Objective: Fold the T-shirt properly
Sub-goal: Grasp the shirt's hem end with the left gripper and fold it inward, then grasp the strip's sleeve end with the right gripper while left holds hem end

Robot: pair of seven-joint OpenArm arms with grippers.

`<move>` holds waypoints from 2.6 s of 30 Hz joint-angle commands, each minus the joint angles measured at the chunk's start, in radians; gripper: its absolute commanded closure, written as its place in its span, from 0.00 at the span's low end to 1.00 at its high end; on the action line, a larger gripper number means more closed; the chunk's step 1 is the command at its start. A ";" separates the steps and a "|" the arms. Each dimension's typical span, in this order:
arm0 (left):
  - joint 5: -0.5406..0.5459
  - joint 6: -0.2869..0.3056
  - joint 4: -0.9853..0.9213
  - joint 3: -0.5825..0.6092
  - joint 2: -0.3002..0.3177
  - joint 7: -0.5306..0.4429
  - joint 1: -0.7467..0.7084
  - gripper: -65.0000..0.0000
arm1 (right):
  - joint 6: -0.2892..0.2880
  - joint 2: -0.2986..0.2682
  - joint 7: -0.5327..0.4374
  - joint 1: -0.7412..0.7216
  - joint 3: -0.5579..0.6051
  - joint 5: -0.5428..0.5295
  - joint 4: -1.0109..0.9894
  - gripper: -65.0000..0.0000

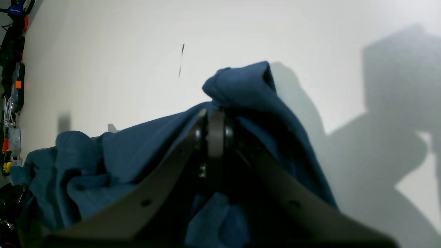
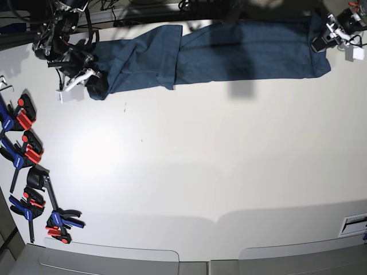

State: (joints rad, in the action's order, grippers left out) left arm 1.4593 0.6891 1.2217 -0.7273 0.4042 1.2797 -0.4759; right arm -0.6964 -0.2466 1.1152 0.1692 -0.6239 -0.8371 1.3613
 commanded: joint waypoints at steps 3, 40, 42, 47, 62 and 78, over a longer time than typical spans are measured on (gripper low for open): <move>0.024 0.009 0.015 -0.005 0.003 -0.002 0.010 1.00 | -0.002 -0.016 -0.008 -0.006 -0.004 -0.012 0.012 1.00; -0.043 0.009 0.373 0.246 -0.060 0.024 0.122 1.00 | 0.006 -0.016 -0.030 -0.006 -0.004 0.001 0.012 1.00; -0.049 0.009 0.373 0.246 -0.060 0.018 0.125 1.00 | 0.033 -0.017 -0.043 -0.006 -0.004 0.001 0.012 1.00; -0.049 0.009 0.373 0.246 -0.060 0.018 0.127 1.00 | 0.081 -0.016 -0.076 -0.006 -0.004 0.059 0.012 1.00; -0.098 0.009 0.373 0.238 -0.038 0.003 0.127 1.00 | 0.179 -0.011 -0.136 -0.009 -0.076 0.130 0.012 1.00; 0.024 0.009 0.373 0.140 -0.053 0.037 0.127 1.00 | 0.178 -0.011 -0.127 -0.020 -0.220 0.067 0.012 1.00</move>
State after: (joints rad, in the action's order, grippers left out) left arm 1.4502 0.6918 1.5772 -0.5827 0.3401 1.3251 -0.3542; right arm -0.5144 -0.2382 1.0039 0.1604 -0.8398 -0.7422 1.3598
